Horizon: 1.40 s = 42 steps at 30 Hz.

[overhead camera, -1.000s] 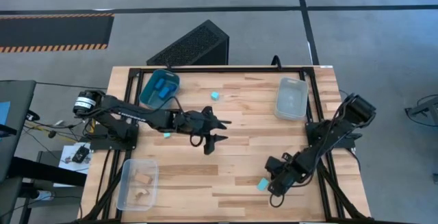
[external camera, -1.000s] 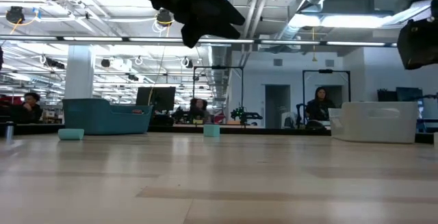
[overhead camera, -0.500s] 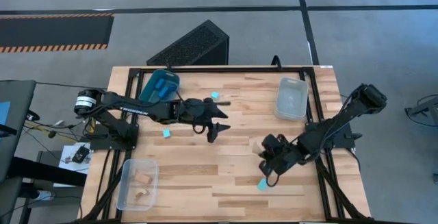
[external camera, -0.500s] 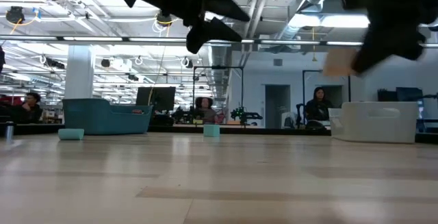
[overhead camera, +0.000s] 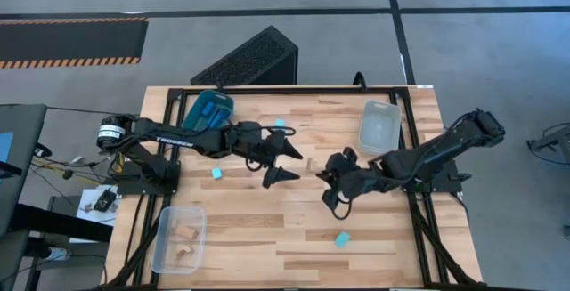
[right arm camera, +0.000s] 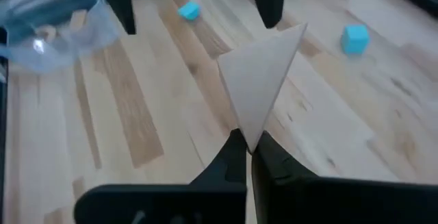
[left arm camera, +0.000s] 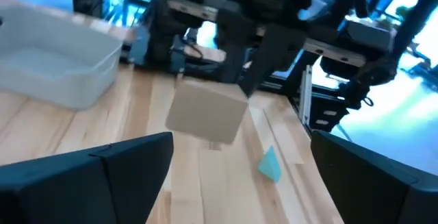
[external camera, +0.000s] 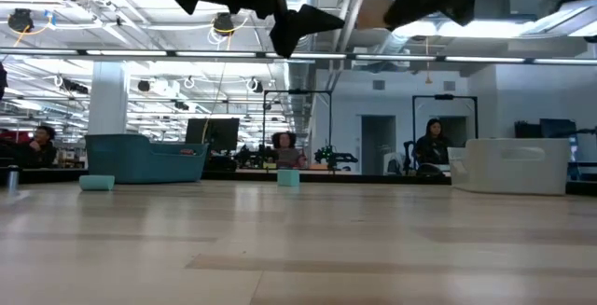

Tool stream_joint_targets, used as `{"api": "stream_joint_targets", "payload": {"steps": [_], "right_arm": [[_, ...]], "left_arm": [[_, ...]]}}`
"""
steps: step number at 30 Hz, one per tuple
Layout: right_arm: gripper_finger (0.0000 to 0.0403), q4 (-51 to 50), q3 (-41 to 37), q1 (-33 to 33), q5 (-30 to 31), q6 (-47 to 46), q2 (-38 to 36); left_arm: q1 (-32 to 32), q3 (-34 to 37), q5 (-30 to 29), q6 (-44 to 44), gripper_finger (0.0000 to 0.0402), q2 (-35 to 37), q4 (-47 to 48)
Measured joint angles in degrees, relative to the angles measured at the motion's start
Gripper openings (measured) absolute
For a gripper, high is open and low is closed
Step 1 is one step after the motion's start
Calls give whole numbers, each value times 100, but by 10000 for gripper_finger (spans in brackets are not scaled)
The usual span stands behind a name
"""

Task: Sort & place blocks by color
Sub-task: Put the brown block into the transparent bin

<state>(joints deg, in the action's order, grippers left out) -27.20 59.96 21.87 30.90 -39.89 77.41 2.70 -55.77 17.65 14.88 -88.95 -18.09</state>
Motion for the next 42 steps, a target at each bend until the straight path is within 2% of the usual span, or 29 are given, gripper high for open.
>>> {"api": "stream_joint_targets", "payload": {"steps": [11,17,25,32,42], "right_arm": [[13,328,304,-164,-470,738,37],[13,584,304,-240,-559,966,42],[13,719,304,-433,-799,1123,37],[13,841,304,-589,-996,1288,37],[13,1040,304,-803,-1305,1451,37]], "left_arm": [[-39,0,-82,-697,338,2,-814],[-39,0,-727,-825,338,2,-924],[-37,0,-501,-739,333,-24,-1115],[-17,0,-496,-722,293,-24,-1180],[-17,0,-335,-722,201,-26,-1247]]}}
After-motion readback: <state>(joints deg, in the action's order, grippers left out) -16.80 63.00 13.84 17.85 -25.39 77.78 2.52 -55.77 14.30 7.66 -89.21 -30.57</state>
